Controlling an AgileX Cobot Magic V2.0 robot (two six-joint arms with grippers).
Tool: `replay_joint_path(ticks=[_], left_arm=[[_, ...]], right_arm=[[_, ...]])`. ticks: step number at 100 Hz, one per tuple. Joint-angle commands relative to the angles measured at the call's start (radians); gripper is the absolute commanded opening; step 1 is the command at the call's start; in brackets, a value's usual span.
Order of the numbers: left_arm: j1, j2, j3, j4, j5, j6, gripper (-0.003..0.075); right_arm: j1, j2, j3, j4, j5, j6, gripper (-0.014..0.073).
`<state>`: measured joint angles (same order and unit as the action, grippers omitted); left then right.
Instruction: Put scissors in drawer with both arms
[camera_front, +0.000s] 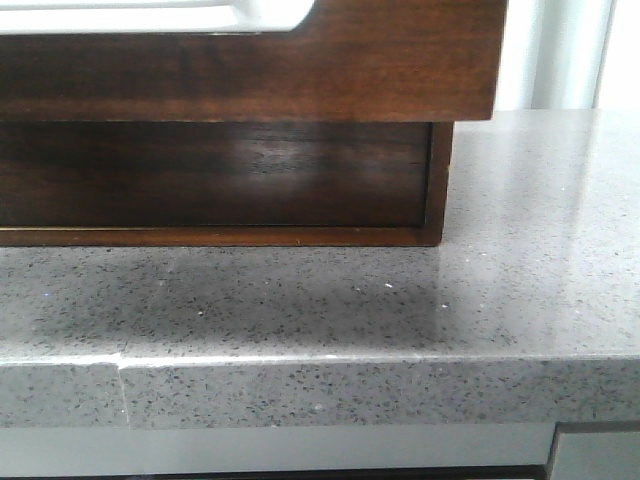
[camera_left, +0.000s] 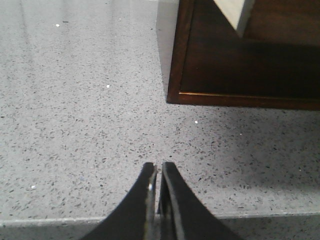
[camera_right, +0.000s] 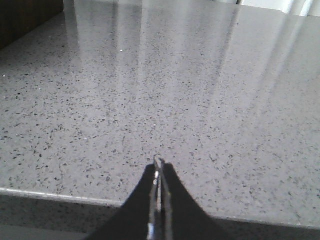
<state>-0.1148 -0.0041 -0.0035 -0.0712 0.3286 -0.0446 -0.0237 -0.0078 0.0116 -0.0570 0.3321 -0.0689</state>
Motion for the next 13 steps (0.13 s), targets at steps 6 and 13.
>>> replay_joint_path(ticks=[6, 13], left_arm=[[-0.005, -0.033, 0.019, -0.014, -0.041, -0.008, -0.002], [-0.005, -0.033, 0.019, -0.014, -0.041, -0.008, -0.002]], right_arm=[[-0.006, -0.03, 0.033, -0.006, -0.026, 0.003, -0.0045], [-0.006, -0.03, 0.033, -0.006, -0.026, 0.003, -0.0045]])
